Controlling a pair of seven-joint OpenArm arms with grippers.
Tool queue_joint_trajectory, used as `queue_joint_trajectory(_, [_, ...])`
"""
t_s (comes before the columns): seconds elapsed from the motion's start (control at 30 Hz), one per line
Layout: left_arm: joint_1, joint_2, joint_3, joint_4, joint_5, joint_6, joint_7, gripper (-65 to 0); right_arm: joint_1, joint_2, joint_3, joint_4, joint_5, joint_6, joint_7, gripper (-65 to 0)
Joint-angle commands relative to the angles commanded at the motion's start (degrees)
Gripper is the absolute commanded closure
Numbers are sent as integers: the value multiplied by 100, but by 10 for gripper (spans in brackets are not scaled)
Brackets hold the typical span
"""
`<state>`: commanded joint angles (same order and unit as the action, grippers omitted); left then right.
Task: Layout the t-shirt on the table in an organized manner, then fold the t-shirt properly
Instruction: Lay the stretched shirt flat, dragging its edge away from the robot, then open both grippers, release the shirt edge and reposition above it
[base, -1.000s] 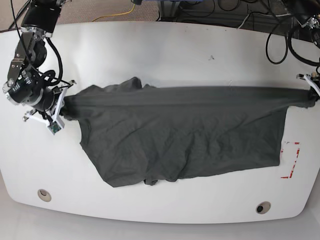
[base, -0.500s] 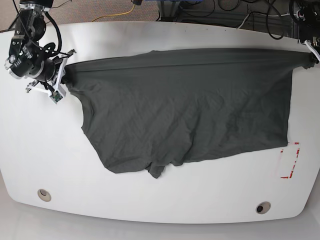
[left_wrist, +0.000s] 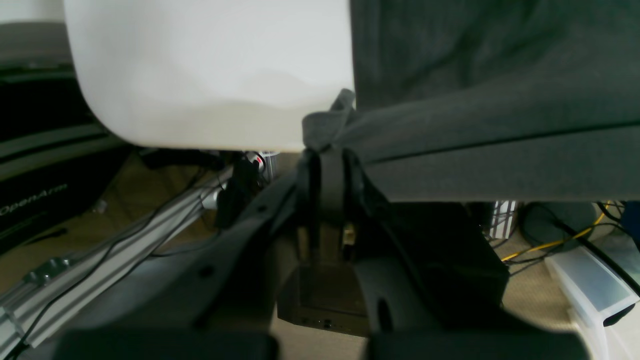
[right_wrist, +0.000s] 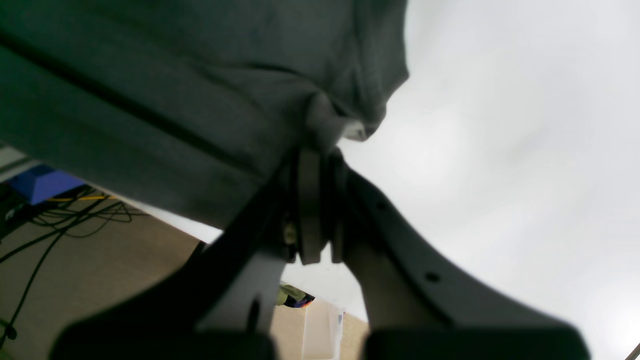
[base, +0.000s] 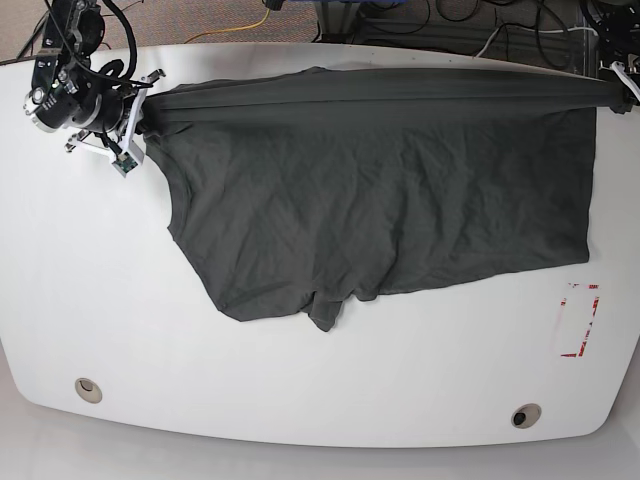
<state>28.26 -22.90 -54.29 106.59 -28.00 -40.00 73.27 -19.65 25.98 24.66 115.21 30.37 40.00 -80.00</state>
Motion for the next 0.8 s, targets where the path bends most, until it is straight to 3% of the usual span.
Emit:
queue_joint_trajectory(0.2, [-404, 0, 352, -9, 18, 0, 0, -28, 229, -141, -9, -35, -44, 0, 0, -5])
queue_joint_trajectory(0.47, [-765, 0, 756, -167, 18, 0, 0, -253, 571, -316, -18, -132, -44, 0, 0, -6])
queue_joint_trajectory(0.8, [-1240, 0, 967, -615, 774, 0, 0, -287, 862, -527, -53, -738, -44, 0, 0, -6])
